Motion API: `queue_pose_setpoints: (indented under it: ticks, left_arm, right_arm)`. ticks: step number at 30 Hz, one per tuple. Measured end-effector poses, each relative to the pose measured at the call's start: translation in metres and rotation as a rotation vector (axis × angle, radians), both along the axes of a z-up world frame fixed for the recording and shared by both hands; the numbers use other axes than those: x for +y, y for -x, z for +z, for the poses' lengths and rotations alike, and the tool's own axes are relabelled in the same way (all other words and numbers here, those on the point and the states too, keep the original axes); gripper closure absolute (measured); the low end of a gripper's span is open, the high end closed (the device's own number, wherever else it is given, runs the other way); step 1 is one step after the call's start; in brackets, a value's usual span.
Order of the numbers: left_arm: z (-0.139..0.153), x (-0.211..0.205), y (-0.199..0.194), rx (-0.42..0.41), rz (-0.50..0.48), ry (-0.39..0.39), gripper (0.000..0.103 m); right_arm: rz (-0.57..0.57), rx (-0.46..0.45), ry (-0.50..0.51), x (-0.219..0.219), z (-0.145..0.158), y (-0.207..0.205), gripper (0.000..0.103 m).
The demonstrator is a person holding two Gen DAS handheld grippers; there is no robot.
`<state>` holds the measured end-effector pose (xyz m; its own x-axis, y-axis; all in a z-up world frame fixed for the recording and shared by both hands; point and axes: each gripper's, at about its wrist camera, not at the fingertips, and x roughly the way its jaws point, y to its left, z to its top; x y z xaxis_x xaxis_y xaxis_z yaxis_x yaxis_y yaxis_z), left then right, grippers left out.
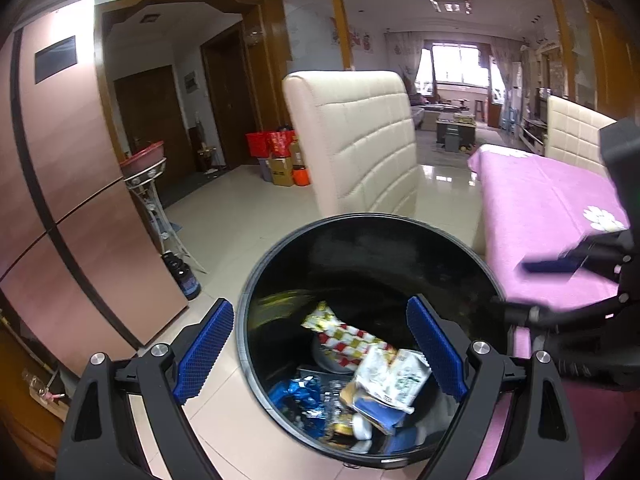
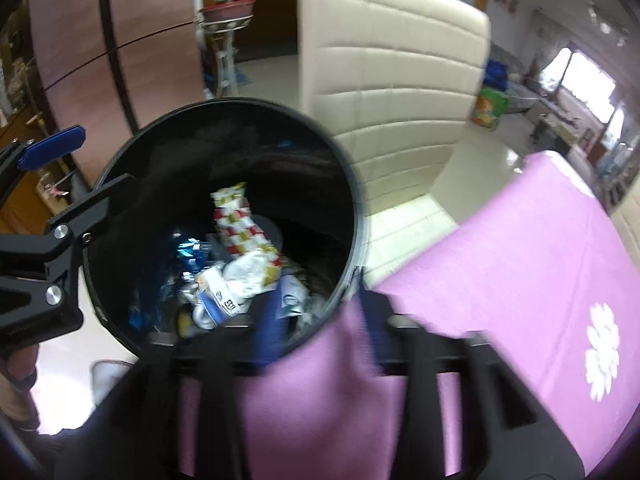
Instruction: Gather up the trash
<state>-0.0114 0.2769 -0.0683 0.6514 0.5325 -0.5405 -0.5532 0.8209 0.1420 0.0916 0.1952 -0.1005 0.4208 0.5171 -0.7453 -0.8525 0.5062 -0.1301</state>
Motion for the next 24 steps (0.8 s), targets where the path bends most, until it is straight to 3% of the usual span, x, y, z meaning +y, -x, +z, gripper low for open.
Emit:
queue_pose_setpoints:
  ticks: [1,14,22,24]
  left_arm:
    - [0.001,-0.003,-0.002,0.001,-0.011,0.000,0.017]
    - [0.003,-0.093,-0.046,0.005,-0.240,-0.023,0.017]
    - [0.012,-0.140,-0.059,-0.014,-0.353,-0.038,0.017]
    - [0.014,-0.148,-0.061,-0.018,-0.372,-0.034,0.017]
  right_arm:
    - [-0.022,-0.037,-0.009,-0.010,0.003,0.000,0.017]
    - [-0.227,-0.053,-0.018,-0.111,0.019,-0.021,0.018]
    - [-0.350,-0.053,-0.059,-0.170,0.030,-0.026,0.012]
    - [-0.378,-0.043,-0.067,-0.184,0.031,-0.027,0.007]
